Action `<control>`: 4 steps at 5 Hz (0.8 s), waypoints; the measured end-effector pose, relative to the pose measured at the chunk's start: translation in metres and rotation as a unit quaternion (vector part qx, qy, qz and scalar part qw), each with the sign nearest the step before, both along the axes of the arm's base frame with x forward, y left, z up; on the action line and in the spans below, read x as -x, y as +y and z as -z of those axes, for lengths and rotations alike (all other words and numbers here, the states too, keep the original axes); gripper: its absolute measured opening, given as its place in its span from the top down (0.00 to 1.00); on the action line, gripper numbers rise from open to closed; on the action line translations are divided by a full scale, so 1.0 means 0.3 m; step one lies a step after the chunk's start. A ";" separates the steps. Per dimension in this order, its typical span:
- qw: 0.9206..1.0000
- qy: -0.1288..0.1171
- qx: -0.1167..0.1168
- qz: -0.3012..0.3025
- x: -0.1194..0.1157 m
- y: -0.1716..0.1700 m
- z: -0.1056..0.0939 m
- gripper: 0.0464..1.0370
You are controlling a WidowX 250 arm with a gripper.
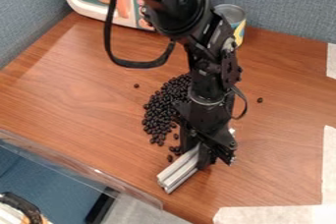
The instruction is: Sweep into pile
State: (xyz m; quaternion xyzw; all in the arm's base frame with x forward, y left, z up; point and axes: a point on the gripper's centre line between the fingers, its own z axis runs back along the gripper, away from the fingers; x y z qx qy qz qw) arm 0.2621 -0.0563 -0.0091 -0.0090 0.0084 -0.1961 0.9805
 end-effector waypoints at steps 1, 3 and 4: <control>0.999 0.005 0.001 0.034 -0.025 0.011 0.004 0.66; 0.998 0.003 -0.006 0.069 -0.120 0.049 0.003 0.66; 0.998 0.000 -0.017 0.067 -0.172 0.080 -0.001 0.66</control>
